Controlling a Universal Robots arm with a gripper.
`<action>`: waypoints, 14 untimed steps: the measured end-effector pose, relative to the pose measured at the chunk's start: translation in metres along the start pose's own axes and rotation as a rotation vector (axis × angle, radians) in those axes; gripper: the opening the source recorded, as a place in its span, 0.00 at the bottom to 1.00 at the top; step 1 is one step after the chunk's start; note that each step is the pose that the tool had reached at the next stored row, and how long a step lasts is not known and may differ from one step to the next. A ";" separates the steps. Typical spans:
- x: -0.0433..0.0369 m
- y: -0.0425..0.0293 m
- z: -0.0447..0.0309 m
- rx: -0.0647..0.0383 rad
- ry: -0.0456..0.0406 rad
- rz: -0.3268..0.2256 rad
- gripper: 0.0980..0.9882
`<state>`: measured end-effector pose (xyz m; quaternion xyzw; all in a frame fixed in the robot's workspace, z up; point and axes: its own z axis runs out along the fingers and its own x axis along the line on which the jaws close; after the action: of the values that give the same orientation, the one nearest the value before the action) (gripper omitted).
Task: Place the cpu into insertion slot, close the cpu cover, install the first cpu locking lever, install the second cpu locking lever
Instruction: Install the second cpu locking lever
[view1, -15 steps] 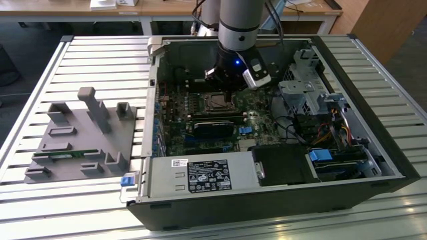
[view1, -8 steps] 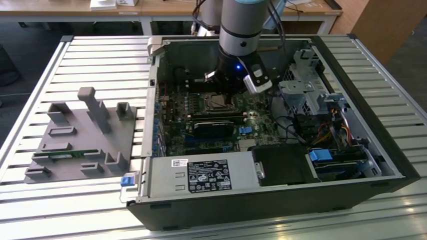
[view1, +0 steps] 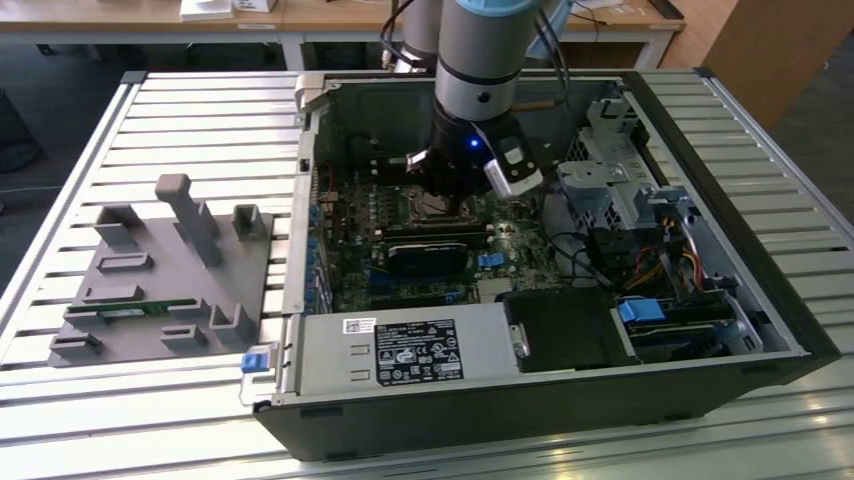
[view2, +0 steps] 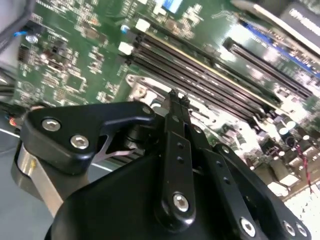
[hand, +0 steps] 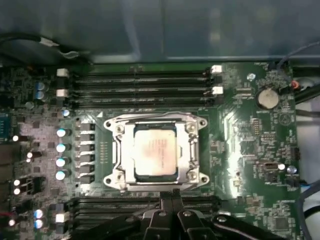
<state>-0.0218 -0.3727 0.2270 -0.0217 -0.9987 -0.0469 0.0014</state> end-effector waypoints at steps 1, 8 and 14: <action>0.0027 -0.0002 0.0001 0.000 -0.0001 0.000 0.01; 0.0204 -0.0017 0.0016 0.000 0.0001 0.000 0.01; 0.0278 -0.0085 0.0016 -0.005 0.0002 0.000 0.01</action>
<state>-0.0500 -0.3798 0.2247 -0.0217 -0.9986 -0.0492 0.0015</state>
